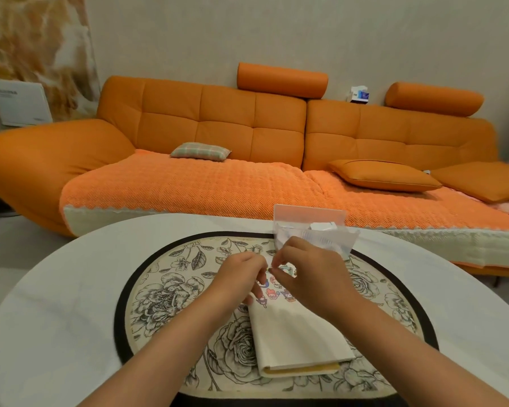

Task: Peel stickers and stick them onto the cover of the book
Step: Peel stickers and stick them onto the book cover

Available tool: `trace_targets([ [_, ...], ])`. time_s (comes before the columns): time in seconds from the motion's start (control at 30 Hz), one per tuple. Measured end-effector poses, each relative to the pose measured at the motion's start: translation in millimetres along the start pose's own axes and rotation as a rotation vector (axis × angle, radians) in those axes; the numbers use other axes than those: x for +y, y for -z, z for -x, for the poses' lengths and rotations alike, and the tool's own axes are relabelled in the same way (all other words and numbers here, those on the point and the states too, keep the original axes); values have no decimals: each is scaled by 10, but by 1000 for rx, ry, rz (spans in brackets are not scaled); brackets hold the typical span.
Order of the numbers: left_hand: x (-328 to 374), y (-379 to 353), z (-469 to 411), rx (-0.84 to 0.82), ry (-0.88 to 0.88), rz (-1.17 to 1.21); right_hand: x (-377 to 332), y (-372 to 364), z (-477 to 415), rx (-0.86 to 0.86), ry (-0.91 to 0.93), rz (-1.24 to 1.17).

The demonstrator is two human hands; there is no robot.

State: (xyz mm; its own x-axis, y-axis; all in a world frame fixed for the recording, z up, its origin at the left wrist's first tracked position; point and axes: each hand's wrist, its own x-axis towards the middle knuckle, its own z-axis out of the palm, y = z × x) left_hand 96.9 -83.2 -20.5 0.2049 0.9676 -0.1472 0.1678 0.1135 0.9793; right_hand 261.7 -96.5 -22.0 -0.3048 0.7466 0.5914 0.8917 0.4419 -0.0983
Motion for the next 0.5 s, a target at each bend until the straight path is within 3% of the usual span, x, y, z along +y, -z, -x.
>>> trace_targets([
  [0.17,30,-30,4,-47,119,170,38,-21,34,73,-38,-54],
  [0.3,41,-43,20,-172,210,338,9,31,-10,54,-283,-292],
  [0.4,56,-58,24,-85,178,323,0,91,-36,1,-576,-717],
  [0.5,26,-59,14,40,73,125,51,125,-24,-119,-875,-1089],
])
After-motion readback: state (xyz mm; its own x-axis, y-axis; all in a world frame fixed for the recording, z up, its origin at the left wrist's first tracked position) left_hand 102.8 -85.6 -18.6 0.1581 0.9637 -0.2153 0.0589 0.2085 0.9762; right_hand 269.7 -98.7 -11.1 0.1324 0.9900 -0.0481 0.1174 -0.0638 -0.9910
